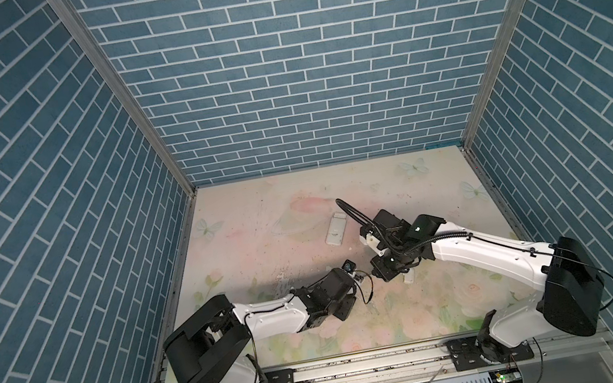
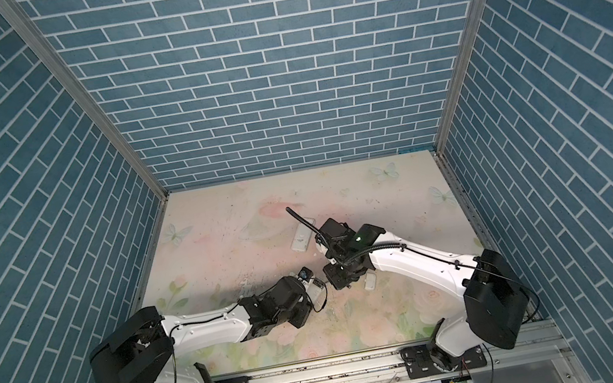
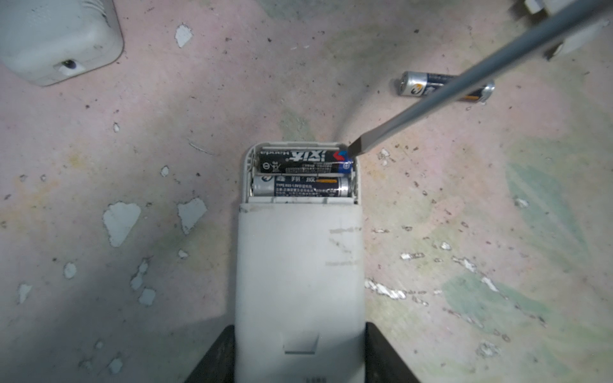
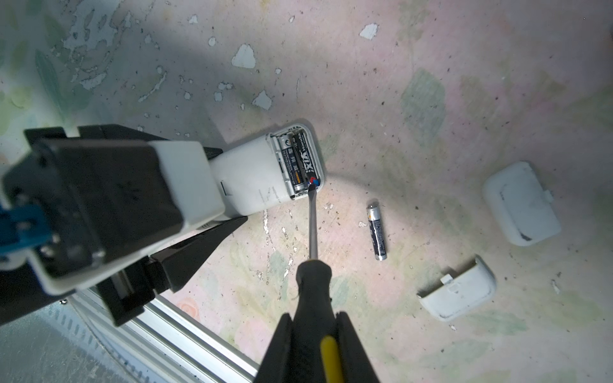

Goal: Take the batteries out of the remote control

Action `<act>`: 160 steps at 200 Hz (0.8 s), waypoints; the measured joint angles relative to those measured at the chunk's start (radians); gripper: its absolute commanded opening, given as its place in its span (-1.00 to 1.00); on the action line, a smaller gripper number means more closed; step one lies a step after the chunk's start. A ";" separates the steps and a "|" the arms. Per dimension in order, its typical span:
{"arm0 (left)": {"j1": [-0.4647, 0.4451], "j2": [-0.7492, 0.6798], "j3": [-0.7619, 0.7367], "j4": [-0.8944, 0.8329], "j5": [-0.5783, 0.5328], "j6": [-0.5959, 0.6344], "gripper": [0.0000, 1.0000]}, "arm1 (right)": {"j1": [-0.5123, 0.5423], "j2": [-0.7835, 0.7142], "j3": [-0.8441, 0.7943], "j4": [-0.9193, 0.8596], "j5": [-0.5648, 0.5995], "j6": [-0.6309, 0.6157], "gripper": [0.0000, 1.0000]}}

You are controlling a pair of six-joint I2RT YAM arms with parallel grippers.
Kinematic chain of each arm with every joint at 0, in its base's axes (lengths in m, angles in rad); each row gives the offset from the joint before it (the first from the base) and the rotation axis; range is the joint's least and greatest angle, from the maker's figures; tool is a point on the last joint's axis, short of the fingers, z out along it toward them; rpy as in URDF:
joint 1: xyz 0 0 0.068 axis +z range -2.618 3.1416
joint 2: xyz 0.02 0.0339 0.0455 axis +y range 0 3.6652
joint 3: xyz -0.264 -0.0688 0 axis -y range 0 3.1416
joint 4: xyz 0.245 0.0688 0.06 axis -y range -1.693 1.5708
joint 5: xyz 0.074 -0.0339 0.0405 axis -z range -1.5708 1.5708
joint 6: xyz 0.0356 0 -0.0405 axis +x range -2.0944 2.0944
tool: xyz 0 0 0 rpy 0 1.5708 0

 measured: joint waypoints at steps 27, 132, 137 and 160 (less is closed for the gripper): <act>0.000 0.001 0.001 0.000 0.000 0.000 -0.20 | 0.000 0.000 -0.001 0.000 0.000 0.000 -1.00; -0.001 0.003 0.003 -0.002 0.000 0.000 -0.20 | -0.002 0.000 -0.013 0.000 -0.003 0.000 -1.00; -0.001 0.003 0.003 -0.002 0.000 0.000 -0.20 | -0.002 0.000 -0.014 0.001 -0.003 0.000 -1.00; -0.001 0.003 0.003 -0.002 0.000 0.000 -0.20 | -0.002 0.000 -0.016 0.002 -0.004 0.000 -1.00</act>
